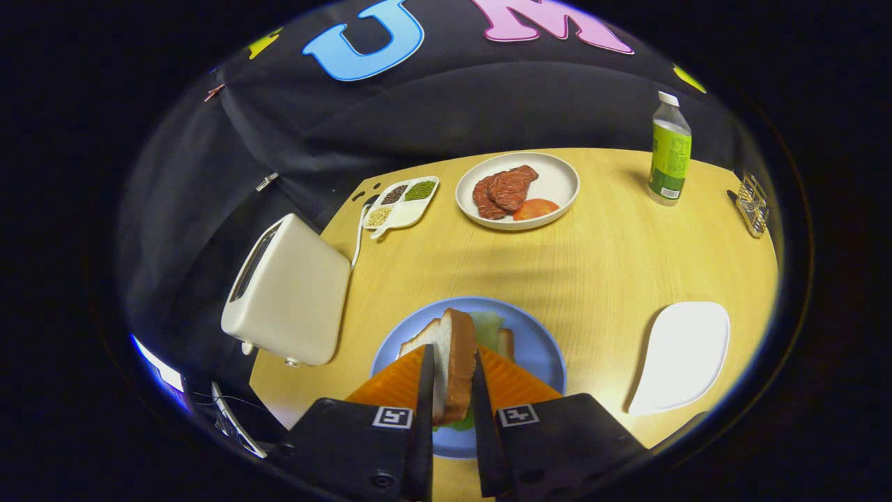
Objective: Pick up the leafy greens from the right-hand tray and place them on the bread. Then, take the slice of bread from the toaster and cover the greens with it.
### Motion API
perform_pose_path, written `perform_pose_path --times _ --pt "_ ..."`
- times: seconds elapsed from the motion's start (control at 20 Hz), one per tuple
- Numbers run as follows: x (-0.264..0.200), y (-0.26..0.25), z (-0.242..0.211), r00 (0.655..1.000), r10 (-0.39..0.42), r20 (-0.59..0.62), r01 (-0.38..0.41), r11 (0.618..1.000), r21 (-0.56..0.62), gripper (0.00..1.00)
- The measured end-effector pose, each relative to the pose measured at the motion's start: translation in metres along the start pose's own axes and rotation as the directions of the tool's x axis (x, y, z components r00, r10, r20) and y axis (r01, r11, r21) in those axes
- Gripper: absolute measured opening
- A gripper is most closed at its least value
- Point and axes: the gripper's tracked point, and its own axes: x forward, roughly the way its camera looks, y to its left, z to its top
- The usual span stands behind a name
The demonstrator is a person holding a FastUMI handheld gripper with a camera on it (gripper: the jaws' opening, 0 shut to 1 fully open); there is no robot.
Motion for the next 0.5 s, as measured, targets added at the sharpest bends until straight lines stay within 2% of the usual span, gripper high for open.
perform_pose_path --times 0.05,0.1,0.15,0.2,0.35,0.4,0.5 --pt "-0.001 -0.008 -0.002 1.000 -0.024 0.002 0.024 1.000 -0.010 0.35" --pt "-0.002 -0.014 -0.002 0.999 -0.040 0.003 0.040 0.999 -0.016 0.47" --pt "-0.008 -0.015 -0.003 0.999 -0.040 0.004 0.041 0.999 -0.013 0.47" --pt "-0.010 -0.016 -0.002 0.999 -0.041 0.005 0.041 0.999 -0.008 0.62" --pt "-0.023 -0.021 0.003 0.997 -0.068 0.041 0.069 0.997 -0.025 0.77" --pt "-0.033 -0.023 0.009 0.994 -0.083 0.069 0.087 0.995 -0.048 0.92" --pt "-0.053 -0.021 0.022 0.984 -0.101 0.144 0.119 0.986 -0.117 0.99"
